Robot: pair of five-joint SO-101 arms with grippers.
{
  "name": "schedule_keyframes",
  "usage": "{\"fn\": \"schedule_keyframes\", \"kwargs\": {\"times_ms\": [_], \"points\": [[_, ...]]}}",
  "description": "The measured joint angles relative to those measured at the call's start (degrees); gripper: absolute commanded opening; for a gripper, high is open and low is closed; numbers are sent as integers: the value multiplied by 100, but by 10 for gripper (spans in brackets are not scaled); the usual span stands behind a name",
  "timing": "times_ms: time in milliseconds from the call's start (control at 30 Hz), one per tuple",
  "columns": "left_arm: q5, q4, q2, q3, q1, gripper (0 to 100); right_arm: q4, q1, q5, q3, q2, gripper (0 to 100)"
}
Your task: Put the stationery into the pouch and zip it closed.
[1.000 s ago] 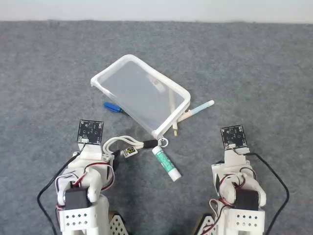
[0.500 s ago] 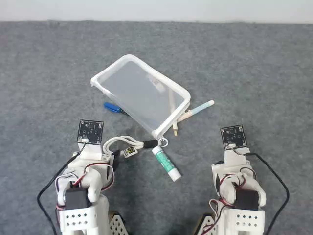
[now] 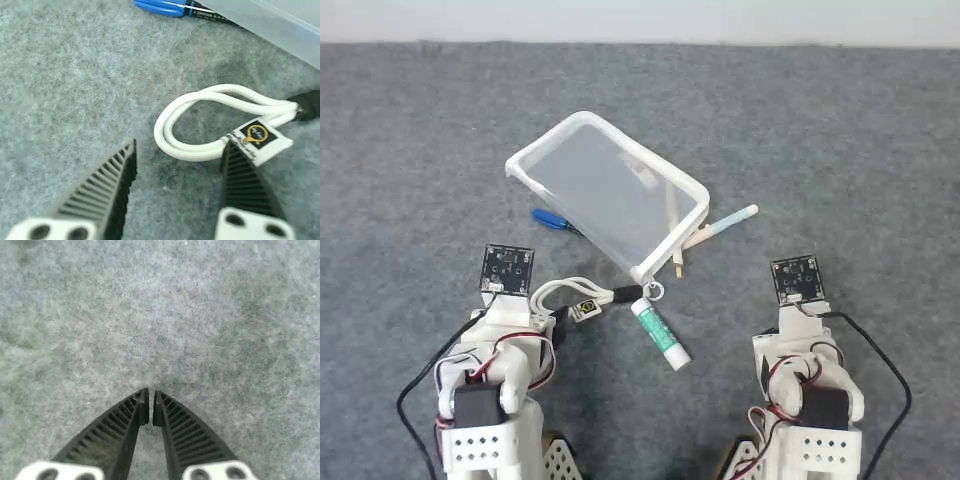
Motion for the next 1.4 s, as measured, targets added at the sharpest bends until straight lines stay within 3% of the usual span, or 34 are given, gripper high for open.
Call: {"fn": "schedule_keyframes", "kwargs": {"times_ms": [833, 1100, 1400], "points": [[0, -53, 0, 0, 229, 250, 0, 0, 0, 0, 0, 28], [0, -53, 0, 0, 246, 28, 0, 0, 0, 0, 0, 28], [0, -53, 0, 0, 229, 13, 0, 0, 0, 0, 0, 28]]}}
